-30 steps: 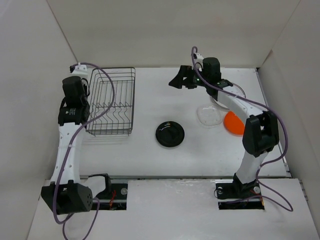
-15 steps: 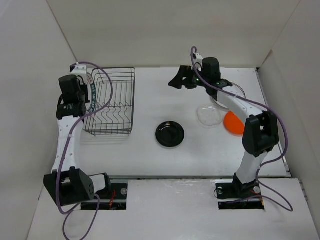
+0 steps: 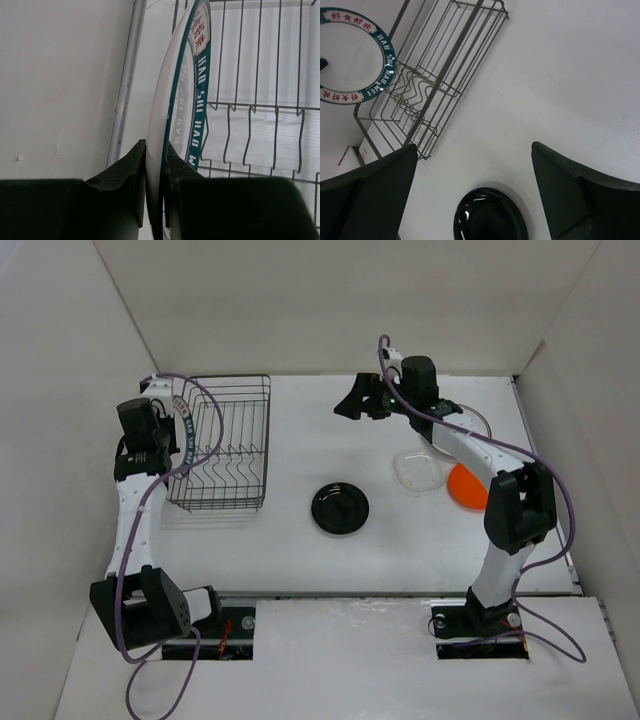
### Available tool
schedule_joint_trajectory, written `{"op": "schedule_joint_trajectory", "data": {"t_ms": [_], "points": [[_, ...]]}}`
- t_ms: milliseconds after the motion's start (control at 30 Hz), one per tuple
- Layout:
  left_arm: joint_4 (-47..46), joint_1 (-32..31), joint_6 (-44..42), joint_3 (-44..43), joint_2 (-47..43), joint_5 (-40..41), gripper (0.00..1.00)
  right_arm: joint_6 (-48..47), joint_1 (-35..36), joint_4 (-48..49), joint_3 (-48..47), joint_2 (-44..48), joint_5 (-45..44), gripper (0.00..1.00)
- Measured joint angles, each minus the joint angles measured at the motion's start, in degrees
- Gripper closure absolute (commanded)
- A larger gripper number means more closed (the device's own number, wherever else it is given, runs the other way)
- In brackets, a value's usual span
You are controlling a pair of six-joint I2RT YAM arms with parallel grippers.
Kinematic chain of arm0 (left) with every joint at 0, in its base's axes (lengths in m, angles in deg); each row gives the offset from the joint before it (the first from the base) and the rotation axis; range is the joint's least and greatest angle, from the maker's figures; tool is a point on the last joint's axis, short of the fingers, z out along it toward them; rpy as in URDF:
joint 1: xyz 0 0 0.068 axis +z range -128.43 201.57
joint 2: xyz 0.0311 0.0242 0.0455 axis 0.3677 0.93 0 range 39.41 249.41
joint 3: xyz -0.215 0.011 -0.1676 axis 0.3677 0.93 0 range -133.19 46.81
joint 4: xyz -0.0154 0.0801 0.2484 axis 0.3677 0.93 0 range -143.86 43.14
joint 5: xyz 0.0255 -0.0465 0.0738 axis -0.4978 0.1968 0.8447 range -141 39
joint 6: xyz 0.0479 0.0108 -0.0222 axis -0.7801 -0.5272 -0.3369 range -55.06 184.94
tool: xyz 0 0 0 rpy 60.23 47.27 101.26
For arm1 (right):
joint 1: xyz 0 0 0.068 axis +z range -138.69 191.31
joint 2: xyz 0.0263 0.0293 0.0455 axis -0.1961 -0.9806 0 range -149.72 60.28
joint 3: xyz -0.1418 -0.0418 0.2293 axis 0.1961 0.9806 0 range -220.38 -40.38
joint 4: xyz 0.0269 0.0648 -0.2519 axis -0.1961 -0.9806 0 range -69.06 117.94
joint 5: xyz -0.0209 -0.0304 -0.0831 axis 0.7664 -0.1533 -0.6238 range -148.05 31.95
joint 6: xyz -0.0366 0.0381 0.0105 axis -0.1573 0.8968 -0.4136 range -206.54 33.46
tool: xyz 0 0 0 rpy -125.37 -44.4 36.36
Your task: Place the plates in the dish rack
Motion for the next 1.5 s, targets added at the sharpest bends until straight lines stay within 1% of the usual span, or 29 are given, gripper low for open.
{"op": "schedule_joint_trajectory", "data": {"t_ms": [133, 367, 467, 533, 600, 633, 667, 733, 767, 833, 933, 1100, 1200, 1267, 1367, 1500], "points": [[-2.3, 0.3, 0.0, 1.5, 0.2, -0.6, 1.00, -0.1, 0.3, 0.0, 0.0, 0.0, 0.0, 0.00], [-3.2, 0.9, -0.2, 6.4, 1.9, -1.2, 1.00, -0.7, 0.4, 0.0, 0.0, 0.0, -0.8, 0.00], [-3.3, 1.4, -0.2, 7.2, 2.7, -1.8, 1.00, -0.8, 0.4, 0.0, 0.0, 0.0, -1.0, 0.00], [-3.3, 1.5, -0.2, 7.2, 2.7, -1.9, 0.76, -0.9, 0.2, 0.0, 0.0, 0.0, -1.3, 0.00], [-4.0, 1.6, -0.5, 7.2, 2.7, -2.3, 0.60, -0.9, -0.2, 0.0, 0.0, 0.0, -2.0, 0.00], [-4.5, 1.7, -0.5, 7.2, 2.7, -2.5, 0.40, -0.9, -0.6, -0.1, 0.1, 0.0, -2.4, 0.00], [-4.8, 1.9, -0.7, 7.2, 2.7, -2.6, 0.29, -0.9, -1.3, 0.0, 0.4, 0.0, -2.8, 0.00], [-4.9, 2.2, -0.8, 7.2, 2.5, -3.2, 0.12, -1.0, -3.9, -0.1, 1.6, 0.2, -3.5, 0.00], [-4.8, 2.3, -0.8, 7.2, 2.3, -3.6, 0.00, -1.0, -5.6, -0.3, 2.3, 0.3, -4.2, 0.00], [-3.2, 2.4, -0.8, 6.4, 1.9, -5.5, 0.00, -1.0, -9.5, -1.3, 3.6, 0.7, -5.9, 0.00], [1.0, 2.5, -0.6, 2.4, 1.9, -10.2, 0.00, 0.3, -17.8, -3.7, 4.3, 1.0, -10.1, 0.00], [6.3, 2.5, -0.5, -8.9, 1.9, -19.9, 0.00, 3.3, -33.1, -5.1, 4.5, 1.0, -16.2, 0.00], [8.2, 2.5, -0.5, -15.8, 2.4, -24.4, 0.00, 3.8, -37.2, -5.7, 4.6, 1.0, -18.1, 0.00], [8.8, 2.4, -0.4, -19.1, 3.0, -27.2, 0.00, 3.9, -38.4, -5.6, 4.8, 0.8, -18.1, 0.00], [9.7, 1.9, -0.1, -21.7, 4.1, -30.9, 0.00, 3.9, -39.9, -5.2, 5.5, -0.1, -17.3, 0.00], [13.0, 0.9, 0.2, -24.4, 8.2, -35.9, 0.00, 3.7, -41.8, -4.7, 5.6, -4.8, -14.6, 0.05]]}}
